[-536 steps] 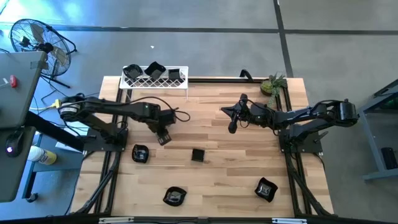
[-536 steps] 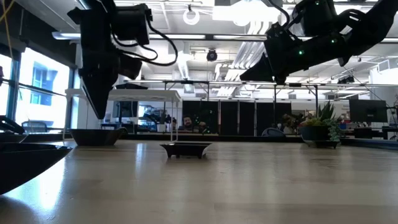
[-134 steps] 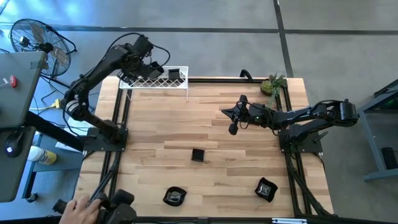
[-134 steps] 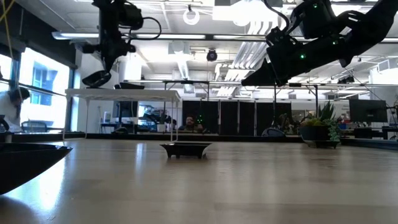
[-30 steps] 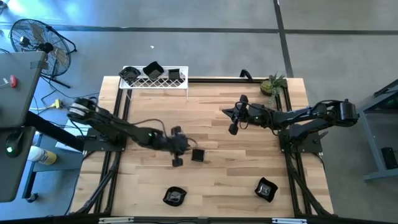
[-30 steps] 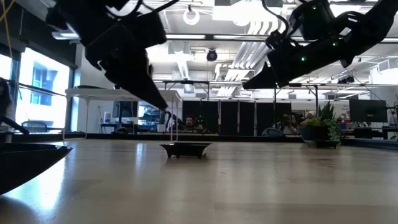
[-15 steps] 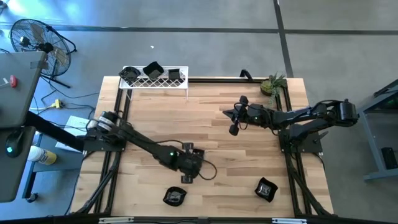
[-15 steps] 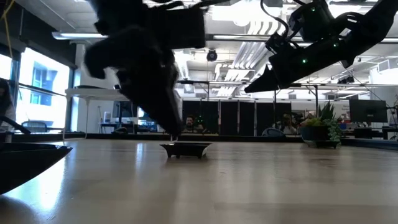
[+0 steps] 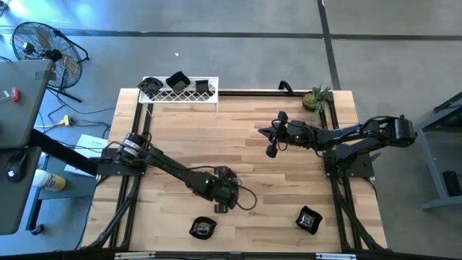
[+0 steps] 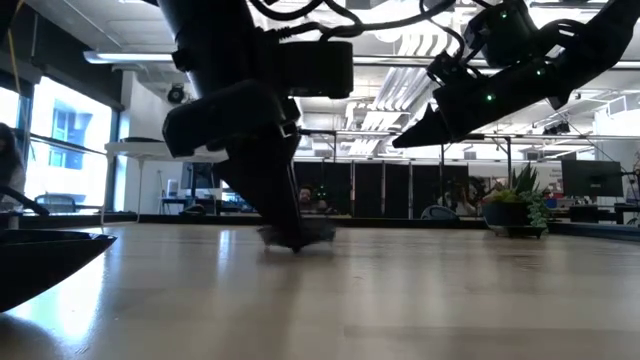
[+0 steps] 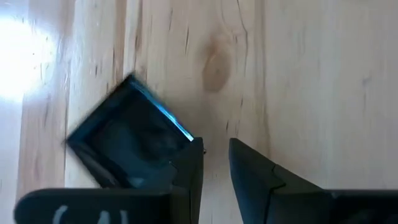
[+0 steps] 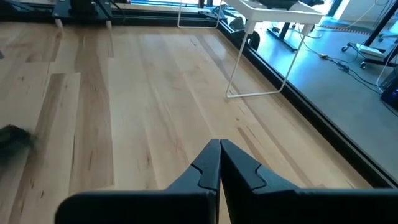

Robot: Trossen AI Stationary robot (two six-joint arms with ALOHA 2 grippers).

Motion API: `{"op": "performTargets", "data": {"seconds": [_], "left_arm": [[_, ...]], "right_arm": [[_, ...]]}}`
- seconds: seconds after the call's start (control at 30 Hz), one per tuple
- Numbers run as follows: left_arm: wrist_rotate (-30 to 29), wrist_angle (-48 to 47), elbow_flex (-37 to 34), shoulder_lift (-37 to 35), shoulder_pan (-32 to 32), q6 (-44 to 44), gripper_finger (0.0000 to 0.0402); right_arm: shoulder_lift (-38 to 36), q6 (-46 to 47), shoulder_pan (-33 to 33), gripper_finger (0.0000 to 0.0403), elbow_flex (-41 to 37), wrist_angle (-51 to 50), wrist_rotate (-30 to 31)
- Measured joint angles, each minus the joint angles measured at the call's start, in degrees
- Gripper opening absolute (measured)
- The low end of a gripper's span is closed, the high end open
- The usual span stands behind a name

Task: Pick & Place Mini shaped plates
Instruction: Stack the black square plate on top of the black square plate on the shelf

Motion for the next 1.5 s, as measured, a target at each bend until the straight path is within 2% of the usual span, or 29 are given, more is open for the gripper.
{"op": "performTargets", "data": {"seconds": [0.2,0.47,0.6,0.73,1.13,1.5], "left_arm": [[-0.1,-0.5,0.0,0.0,0.0,0.1,0.0081],[-0.5,-1.7,0.0,0.0,0.0,-1.4,0.0151],[-4.3,-1.2,0.0,0.0,0.0,-2.2,0.0162],[-6.6,-0.2,0.0,0.0,0.1,0.4,0.0155],[-4.6,4.1,0.0,1.0,0.5,19.1,0.0121],[-4.1,3.7,-0.1,1.1,0.9,22.2,0.0069]], "right_arm": [[0.0,0.0,0.0,0.0006,0.0,0.1,0.0],[0.0,-0.2,0.0,0.0003,0.0,0.1,0.0],[0.0,-0.2,0.0,0.0006,0.0,0.1,0.0],[0.0,-0.3,0.0,0.0003,0.0,0.1,0.0],[0.0,-0.3,0.0,0.0003,0.0,0.1,0.0],[0.0,-0.4,0.0,0.0005,0.0,0.1,0.0]]}}
